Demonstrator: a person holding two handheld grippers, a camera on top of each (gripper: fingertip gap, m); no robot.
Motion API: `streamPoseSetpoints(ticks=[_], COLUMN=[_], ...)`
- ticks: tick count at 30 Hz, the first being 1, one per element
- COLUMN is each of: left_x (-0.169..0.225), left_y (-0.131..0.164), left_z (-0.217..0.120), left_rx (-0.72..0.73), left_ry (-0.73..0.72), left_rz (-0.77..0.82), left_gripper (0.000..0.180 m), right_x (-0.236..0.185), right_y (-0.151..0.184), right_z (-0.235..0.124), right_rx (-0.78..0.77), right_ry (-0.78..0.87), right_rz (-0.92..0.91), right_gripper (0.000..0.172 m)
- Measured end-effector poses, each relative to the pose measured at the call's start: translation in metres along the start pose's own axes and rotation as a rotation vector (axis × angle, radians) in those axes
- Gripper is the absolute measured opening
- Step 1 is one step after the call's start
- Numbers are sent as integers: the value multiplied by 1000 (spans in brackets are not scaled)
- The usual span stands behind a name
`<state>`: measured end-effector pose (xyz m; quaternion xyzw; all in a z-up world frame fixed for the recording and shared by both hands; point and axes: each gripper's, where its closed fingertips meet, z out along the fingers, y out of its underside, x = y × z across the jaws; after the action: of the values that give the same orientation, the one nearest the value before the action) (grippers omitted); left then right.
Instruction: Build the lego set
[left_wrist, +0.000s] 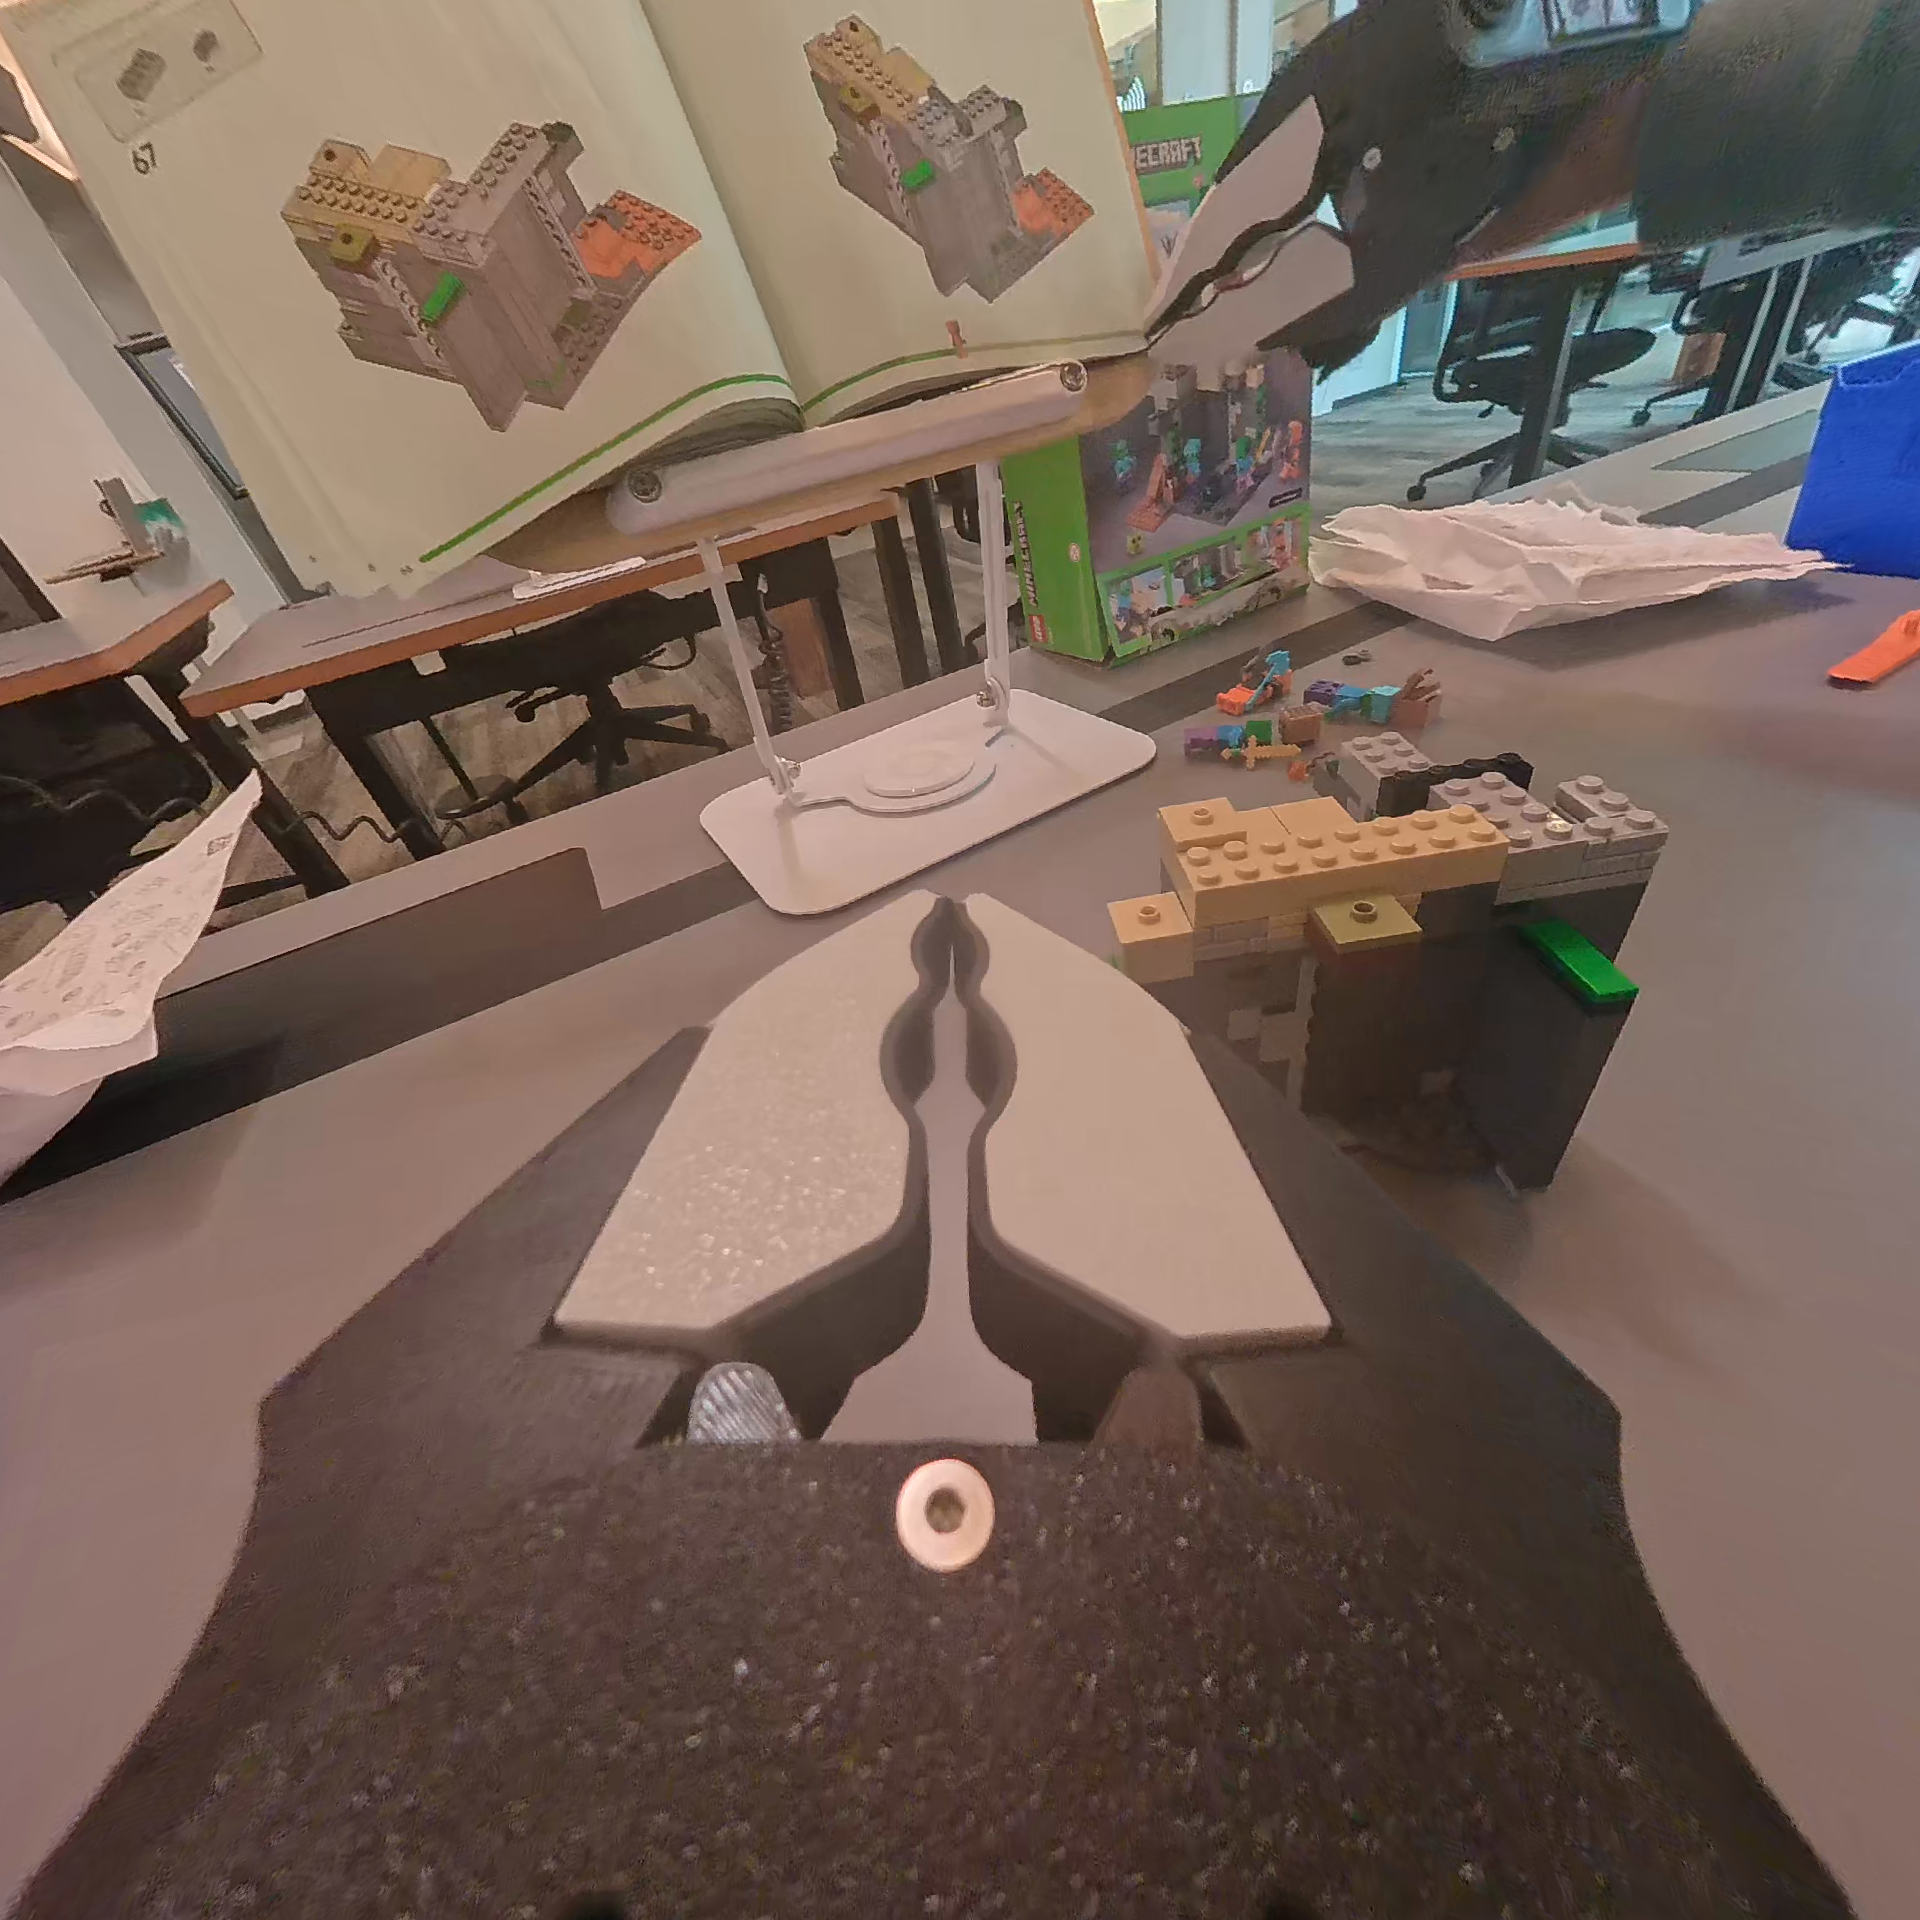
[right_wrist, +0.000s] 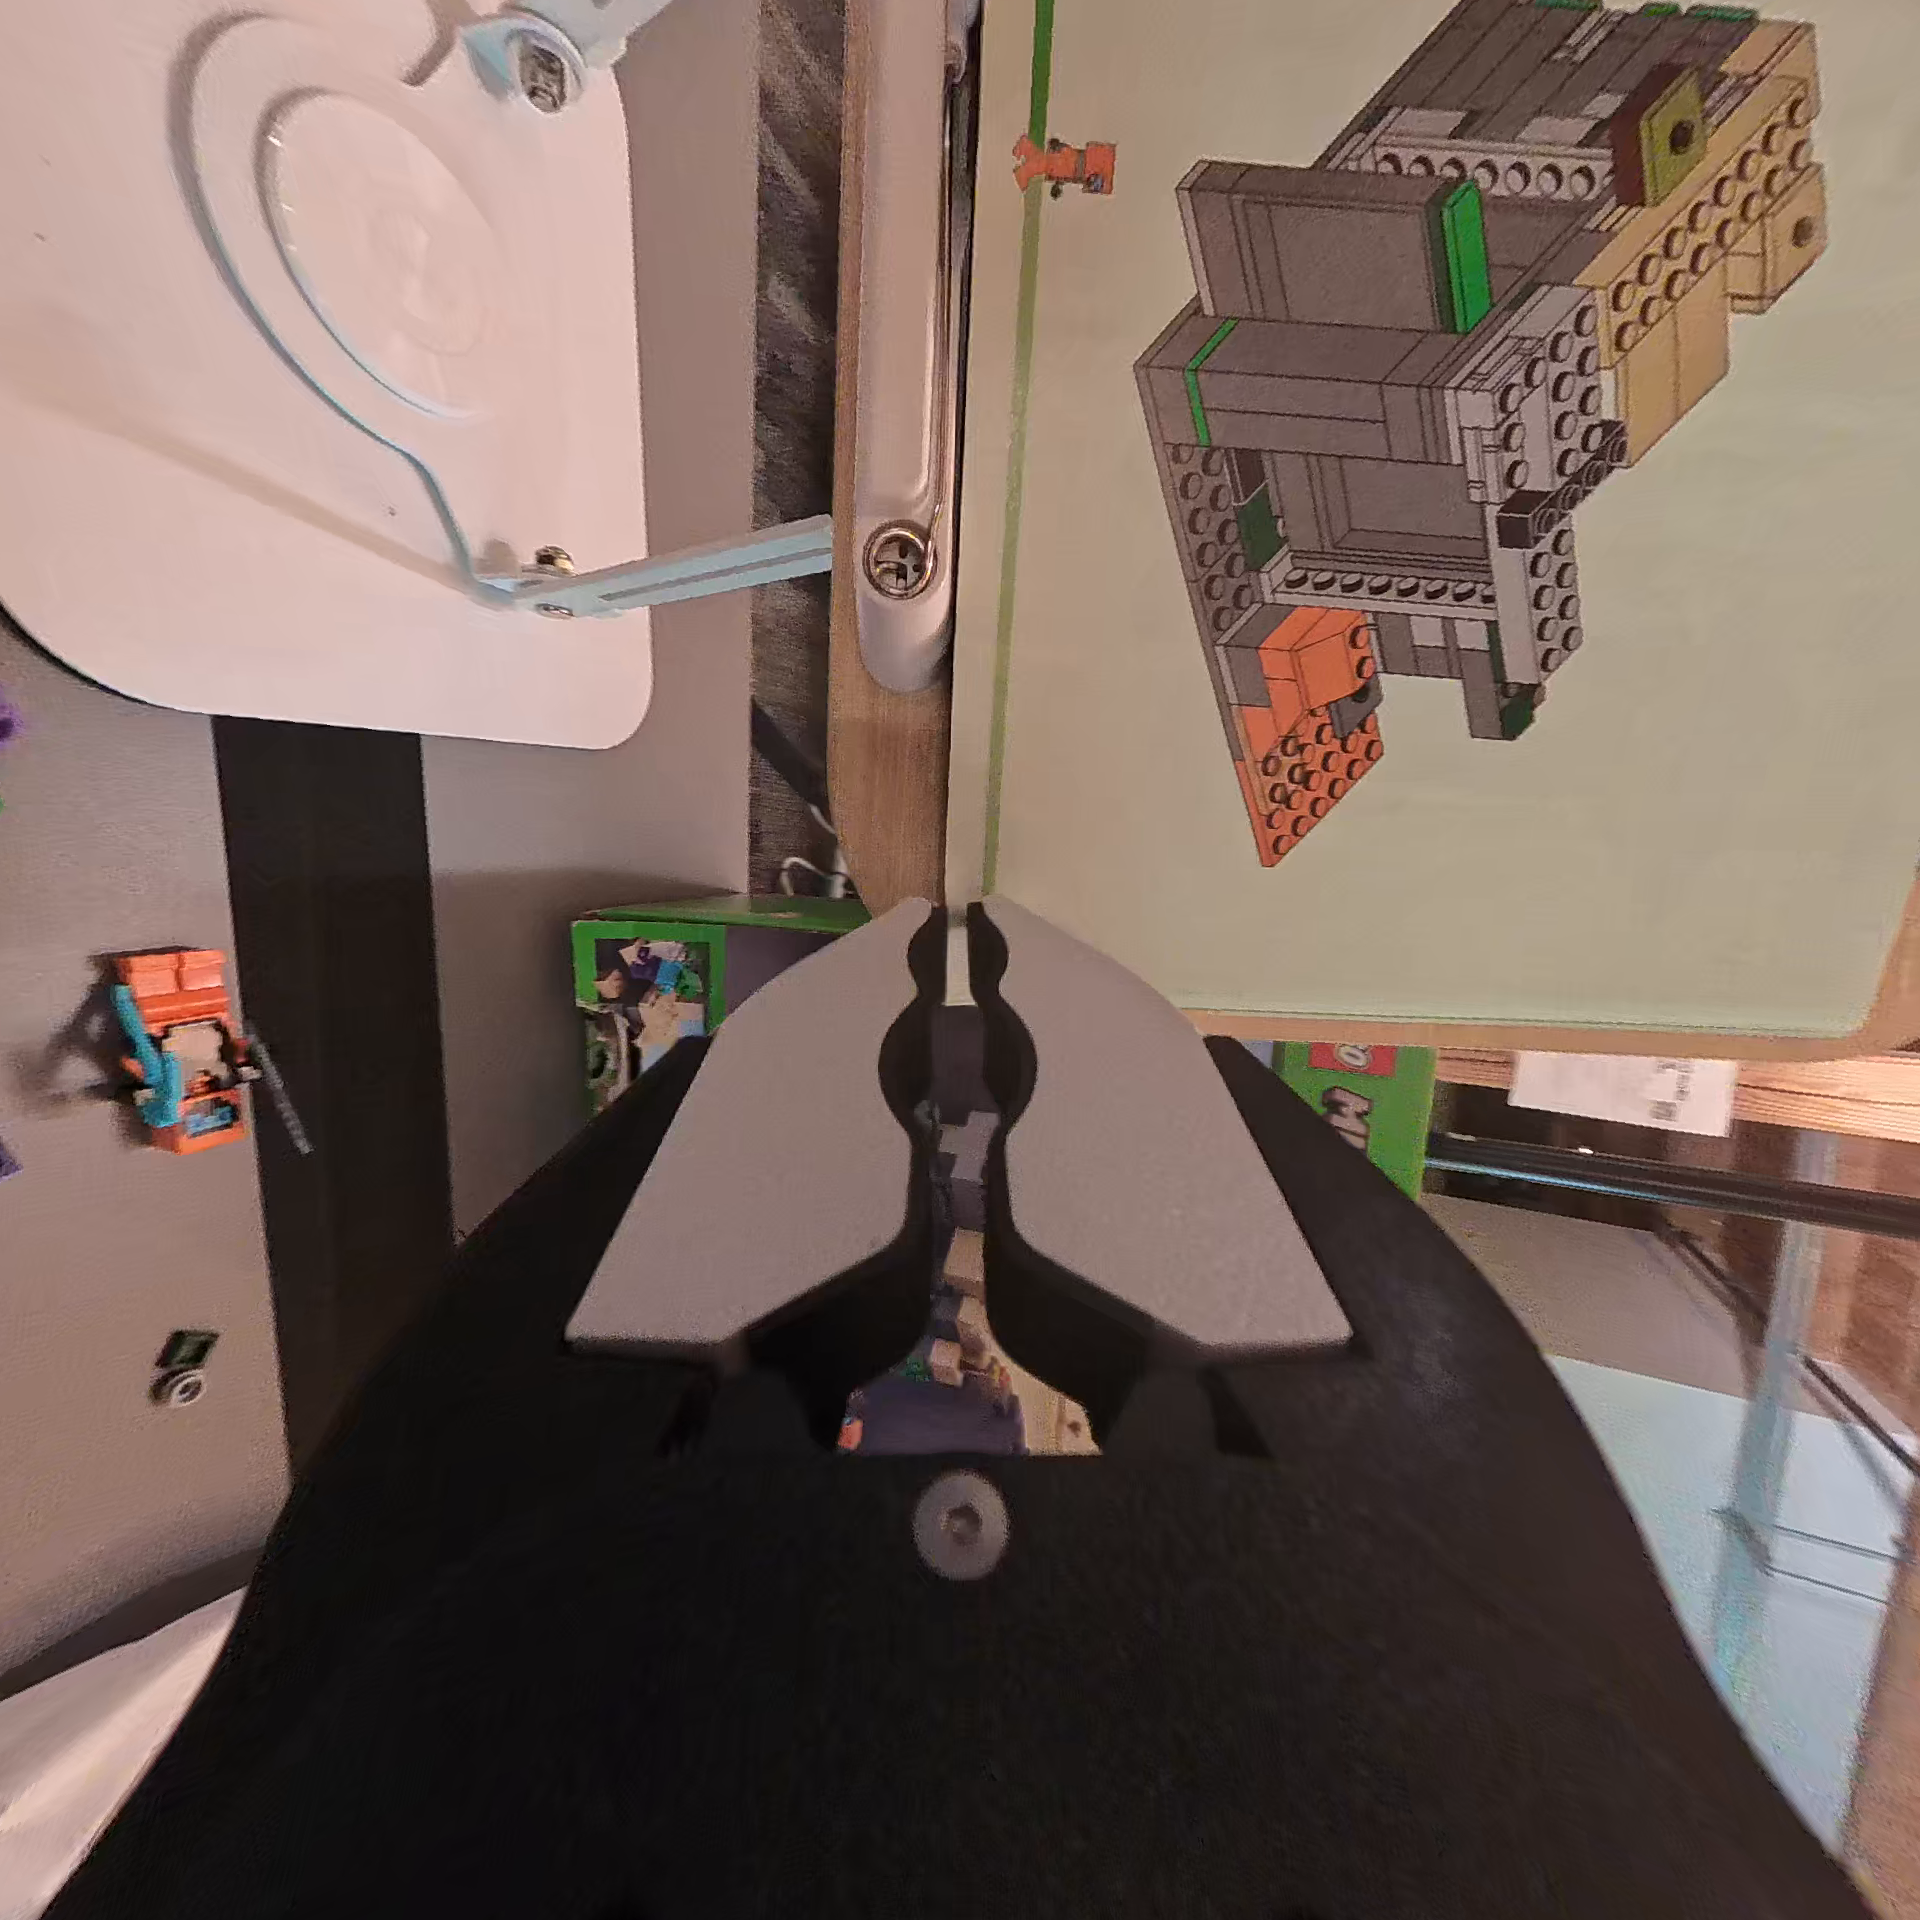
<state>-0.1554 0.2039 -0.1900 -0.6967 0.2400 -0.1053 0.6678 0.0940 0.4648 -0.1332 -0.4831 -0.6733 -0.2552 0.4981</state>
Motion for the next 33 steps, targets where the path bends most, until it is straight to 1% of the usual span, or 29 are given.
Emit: streamPoseSetpoints(ticks=[4,11,18,23,33], left_x=[4,10,14,17,22], left_y=[1,2,3,4,4], left_z=[1,1,1,1,1], left_rx=[-4,-5,-8,-11,-15], left_ry=[16,46,70,82,103], left_rz=[7,18,25,29,44], left_gripper=[0,0,0,0,0], right_x=[-2,-3,-3,-3,-1], right_y=[0,0,-1,-3,-12], right_z=[-1,0,-1,-7,-21], right_rx=[3,-2,-7,-9,19], right_ry=[-98,-296,-462,-517,-540], right_rz=[81,275,460,513,546], right_gripper=[1,0,0,0,0])
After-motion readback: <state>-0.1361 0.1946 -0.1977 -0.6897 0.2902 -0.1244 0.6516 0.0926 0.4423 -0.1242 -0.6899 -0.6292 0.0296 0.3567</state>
